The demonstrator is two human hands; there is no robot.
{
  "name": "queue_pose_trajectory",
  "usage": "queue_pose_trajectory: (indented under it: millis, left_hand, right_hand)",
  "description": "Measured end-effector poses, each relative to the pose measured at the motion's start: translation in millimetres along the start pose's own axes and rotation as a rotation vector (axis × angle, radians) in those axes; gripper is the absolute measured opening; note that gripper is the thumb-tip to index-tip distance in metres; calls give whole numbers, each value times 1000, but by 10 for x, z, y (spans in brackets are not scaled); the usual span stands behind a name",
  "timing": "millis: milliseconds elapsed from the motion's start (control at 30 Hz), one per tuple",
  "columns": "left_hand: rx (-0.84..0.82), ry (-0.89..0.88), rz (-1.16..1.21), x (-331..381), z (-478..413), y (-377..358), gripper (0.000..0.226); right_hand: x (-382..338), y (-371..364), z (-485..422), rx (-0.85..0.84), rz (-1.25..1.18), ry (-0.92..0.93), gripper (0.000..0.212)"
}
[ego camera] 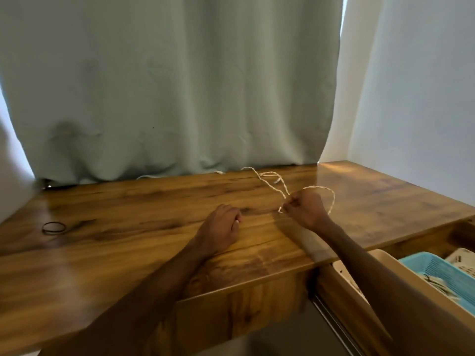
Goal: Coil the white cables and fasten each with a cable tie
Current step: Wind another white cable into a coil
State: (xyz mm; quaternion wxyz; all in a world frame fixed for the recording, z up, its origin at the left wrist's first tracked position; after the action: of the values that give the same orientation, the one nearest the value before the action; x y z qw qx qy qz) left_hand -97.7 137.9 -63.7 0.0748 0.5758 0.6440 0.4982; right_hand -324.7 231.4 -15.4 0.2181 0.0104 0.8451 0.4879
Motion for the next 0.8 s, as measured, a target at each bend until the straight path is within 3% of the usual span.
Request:
queue_pose_trajectory:
  millis: [100,433,600,800]
  left_hand:
    - [28,-25,38,-66,-52,-17,15]
    - [15,-73,110,-212,-305,-66,14]
    - [53,-72,188,-338,-392,-69,13]
    - [150,19,266,-429,-412,-1,15]
  right_hand:
    - [-36,24,-350,104,11,-8,9]
    - [131,-420,-1248,-148,386,-123,35]
    - [245,-779,-1550,-277,352,-153,31]
    - [194,-1014,-1570,-84,139,-228,27]
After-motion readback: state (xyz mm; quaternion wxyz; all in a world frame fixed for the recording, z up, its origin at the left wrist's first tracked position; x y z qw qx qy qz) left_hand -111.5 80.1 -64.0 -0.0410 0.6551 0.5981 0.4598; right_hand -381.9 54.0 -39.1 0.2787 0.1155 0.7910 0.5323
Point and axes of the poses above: each hand's wrist, its own z-axis away from the middle knuckle, its own y-axis out of the back of the hand, x = y × z, the point moved 4 cm from there along -z, towards the middle knuckle, and after that the axes turned 12 degrees about z, right-handed, at the moved point
